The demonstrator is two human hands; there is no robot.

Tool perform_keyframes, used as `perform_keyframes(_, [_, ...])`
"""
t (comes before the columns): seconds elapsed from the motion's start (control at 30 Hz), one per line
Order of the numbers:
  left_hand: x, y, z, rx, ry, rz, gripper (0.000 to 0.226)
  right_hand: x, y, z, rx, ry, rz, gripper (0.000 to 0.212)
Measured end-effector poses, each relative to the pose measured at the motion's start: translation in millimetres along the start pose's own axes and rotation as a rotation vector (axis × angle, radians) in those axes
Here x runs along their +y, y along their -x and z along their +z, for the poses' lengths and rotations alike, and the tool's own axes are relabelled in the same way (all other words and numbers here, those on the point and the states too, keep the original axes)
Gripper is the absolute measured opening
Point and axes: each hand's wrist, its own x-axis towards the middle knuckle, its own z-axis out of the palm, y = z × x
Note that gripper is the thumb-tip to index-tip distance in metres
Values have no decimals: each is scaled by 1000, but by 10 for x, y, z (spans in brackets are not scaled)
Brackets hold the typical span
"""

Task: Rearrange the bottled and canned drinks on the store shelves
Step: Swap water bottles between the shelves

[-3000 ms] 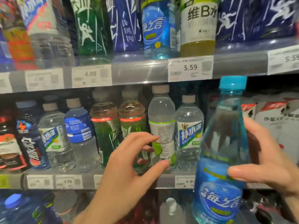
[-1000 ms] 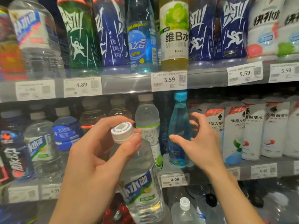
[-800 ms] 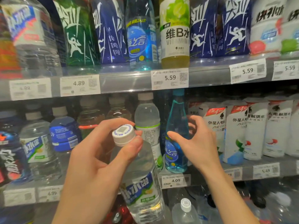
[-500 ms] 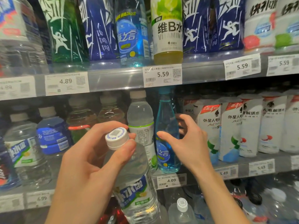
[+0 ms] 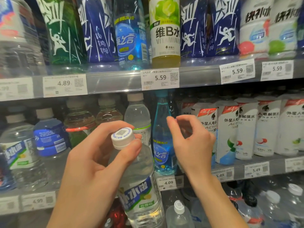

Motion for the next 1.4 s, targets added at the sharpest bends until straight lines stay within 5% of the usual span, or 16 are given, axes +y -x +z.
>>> perform_keyframes(0.1, [46,-22,-43,-6,8,-13,34,-202,-13,-95,-41,-61,-190,17])
perform_keyframes(0.2, [104,-38,-65,-11,-13,-1,33,-387,-51,-204,-525,-335,-89,7])
perform_keyframes(0.3, [125,-48,-98,-17,-38,0,32,-513,-61,-314,-1078,-489,64,45])
perform_keyframes(0.4, [169,-41,-137,-7,-59,-7,34,-570,-27,-373,-1311,-501,148,67])
perform_keyframes(0.67, [277,-19,-216,-51,-52,24,39,-720,55,-306,-1061,-370,-5,60])
perform_keyframes(0.87, [227,25,-381,-329,44,-78,84,-768,44,-307,-934,-594,-12,39])
perform_keyframes(1.17, [197,116,-495,-430,-4,-243,57,-785,70,-181,-842,-667,30,44])
perform_keyframes(1.4, [233,208,-626,-235,-39,-258,50,-828,158,6,-931,-681,144,56])
